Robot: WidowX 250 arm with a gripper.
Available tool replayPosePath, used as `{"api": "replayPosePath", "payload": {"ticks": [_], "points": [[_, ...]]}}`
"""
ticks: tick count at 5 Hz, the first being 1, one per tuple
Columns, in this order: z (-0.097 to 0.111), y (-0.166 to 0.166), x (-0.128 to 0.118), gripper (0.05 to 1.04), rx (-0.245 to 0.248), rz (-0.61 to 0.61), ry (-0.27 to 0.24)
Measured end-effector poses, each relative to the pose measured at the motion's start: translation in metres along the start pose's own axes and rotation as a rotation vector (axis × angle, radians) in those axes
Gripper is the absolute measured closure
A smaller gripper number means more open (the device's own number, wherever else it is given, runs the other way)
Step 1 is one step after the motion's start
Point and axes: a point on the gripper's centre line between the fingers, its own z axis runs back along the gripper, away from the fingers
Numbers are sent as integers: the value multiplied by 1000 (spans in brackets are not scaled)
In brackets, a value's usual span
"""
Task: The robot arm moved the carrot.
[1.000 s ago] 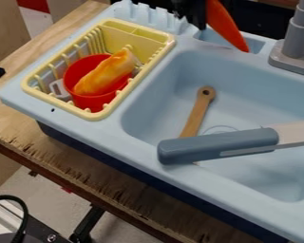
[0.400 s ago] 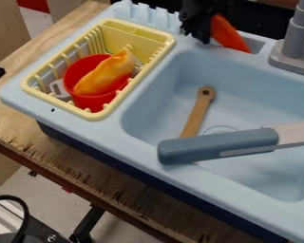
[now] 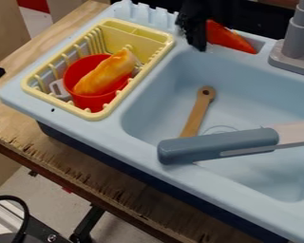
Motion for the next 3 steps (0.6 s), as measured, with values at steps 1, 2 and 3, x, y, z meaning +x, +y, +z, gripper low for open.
{"api": "replayPosePath", "payload": {"ticks": [1, 2, 3], "points": [[3, 0, 3, 83, 5, -3, 0], [6, -2, 5, 83, 3, -13, -2], [14, 2, 6, 83, -11, -116, 3]]}}
